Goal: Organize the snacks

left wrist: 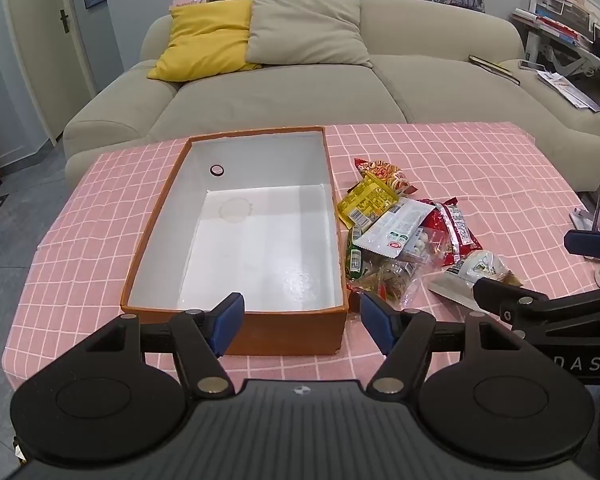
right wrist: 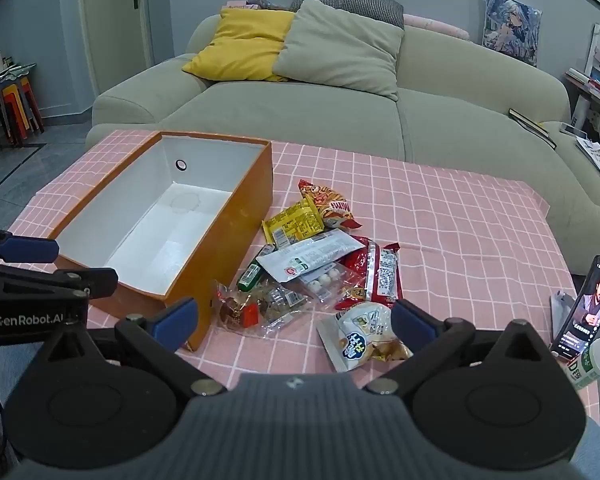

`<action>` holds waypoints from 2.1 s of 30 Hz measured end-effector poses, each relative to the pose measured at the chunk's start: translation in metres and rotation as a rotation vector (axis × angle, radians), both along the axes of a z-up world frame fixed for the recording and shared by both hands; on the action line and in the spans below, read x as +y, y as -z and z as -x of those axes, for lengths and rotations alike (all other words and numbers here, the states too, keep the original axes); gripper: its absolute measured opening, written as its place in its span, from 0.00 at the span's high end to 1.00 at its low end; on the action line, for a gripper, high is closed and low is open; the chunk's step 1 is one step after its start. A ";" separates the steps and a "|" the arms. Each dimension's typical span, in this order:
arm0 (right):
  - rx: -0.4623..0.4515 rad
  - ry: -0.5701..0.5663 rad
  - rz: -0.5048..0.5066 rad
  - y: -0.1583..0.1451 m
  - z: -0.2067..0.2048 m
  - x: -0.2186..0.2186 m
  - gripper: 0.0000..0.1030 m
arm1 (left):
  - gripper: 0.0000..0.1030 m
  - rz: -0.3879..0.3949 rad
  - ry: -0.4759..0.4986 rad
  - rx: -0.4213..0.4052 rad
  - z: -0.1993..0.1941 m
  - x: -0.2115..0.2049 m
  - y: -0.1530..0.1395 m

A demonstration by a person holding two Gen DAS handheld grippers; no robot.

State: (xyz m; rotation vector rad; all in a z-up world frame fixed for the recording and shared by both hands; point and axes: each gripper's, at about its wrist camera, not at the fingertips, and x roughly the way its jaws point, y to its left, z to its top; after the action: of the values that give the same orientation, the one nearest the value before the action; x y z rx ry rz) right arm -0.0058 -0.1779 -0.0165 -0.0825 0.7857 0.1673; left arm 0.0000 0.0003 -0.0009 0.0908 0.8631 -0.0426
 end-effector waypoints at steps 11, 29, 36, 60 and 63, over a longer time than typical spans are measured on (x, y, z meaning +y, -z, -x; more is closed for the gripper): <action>0.001 -0.001 0.001 -0.001 0.000 0.000 0.04 | 0.24 -0.001 0.001 0.001 0.000 -0.001 0.000; 0.004 -0.004 0.008 0.000 0.000 0.001 0.04 | 0.24 -0.001 -0.001 0.000 0.000 -0.002 0.000; 0.004 -0.004 0.009 0.000 0.000 0.002 0.04 | 0.24 -0.001 0.002 0.001 0.002 -0.001 0.000; 0.026 -0.061 -0.102 0.024 -0.001 -0.023 0.05 | 0.53 0.033 0.108 0.100 0.003 -0.017 0.014; 0.028 -0.068 -0.098 0.033 0.001 -0.032 0.14 | 0.61 0.062 0.163 0.034 0.001 -0.026 0.020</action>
State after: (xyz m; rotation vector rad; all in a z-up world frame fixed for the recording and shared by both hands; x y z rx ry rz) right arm -0.0067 -0.2097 -0.0491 -0.0142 0.8016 0.2718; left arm -0.0009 -0.0253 -0.0209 0.1027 0.8866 -0.2242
